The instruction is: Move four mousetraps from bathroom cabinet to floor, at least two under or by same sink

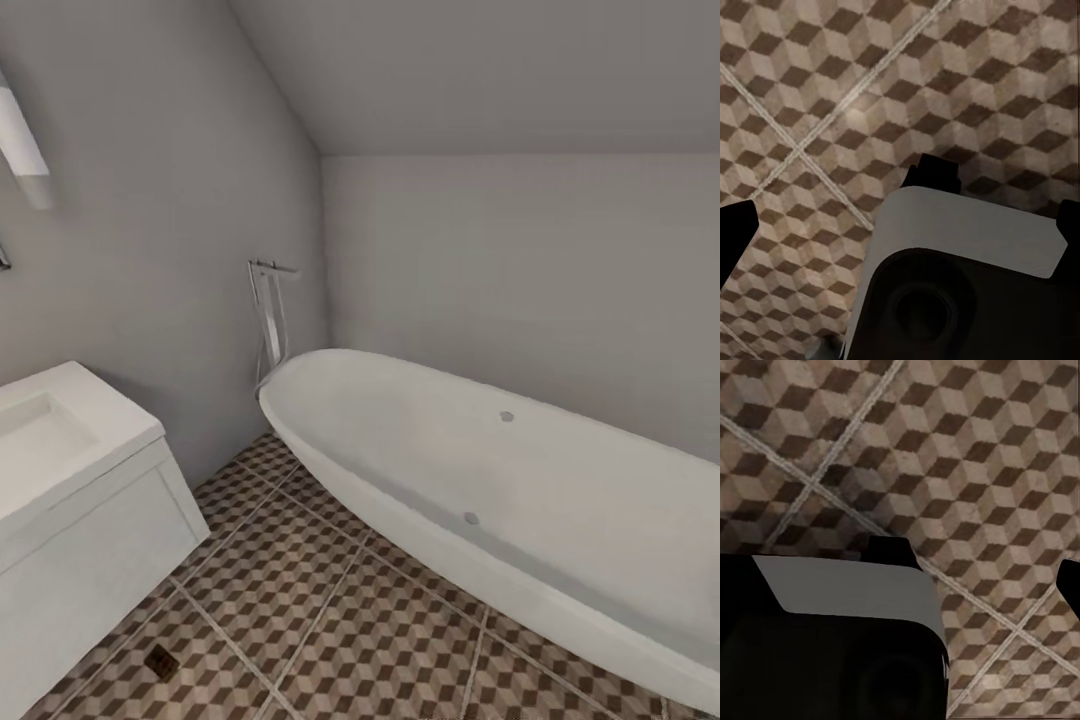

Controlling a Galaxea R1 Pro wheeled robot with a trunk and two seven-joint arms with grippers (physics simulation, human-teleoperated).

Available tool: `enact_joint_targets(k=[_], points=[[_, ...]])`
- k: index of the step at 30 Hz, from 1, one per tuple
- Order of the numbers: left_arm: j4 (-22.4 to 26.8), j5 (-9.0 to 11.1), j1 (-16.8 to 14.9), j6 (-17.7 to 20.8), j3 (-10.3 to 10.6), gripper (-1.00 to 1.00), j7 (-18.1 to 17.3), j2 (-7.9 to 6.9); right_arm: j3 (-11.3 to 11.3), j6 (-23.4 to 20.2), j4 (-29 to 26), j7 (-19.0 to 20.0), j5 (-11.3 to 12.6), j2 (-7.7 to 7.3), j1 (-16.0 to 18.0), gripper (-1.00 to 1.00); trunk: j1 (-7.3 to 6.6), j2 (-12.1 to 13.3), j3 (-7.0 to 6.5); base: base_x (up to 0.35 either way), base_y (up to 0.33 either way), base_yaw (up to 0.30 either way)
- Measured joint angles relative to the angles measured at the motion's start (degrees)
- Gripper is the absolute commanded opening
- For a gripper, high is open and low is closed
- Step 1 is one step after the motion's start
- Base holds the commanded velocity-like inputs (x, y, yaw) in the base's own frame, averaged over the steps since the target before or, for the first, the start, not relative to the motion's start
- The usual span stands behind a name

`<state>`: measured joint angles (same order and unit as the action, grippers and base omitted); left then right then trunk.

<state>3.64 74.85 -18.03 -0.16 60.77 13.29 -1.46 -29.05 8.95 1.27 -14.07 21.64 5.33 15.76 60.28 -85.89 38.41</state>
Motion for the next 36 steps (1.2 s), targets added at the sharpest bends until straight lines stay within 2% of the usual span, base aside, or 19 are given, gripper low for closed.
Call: enact_joint_targets(k=[36], points=[[0.00,-0.01,0.00,0.00,0.00,1.00,-0.01,0.01,0.00,0.01,0.00,0.00,0.05,-0.01,0.00,1.00,0.00,0.00,0.00,0.000,0.000,-0.297]])
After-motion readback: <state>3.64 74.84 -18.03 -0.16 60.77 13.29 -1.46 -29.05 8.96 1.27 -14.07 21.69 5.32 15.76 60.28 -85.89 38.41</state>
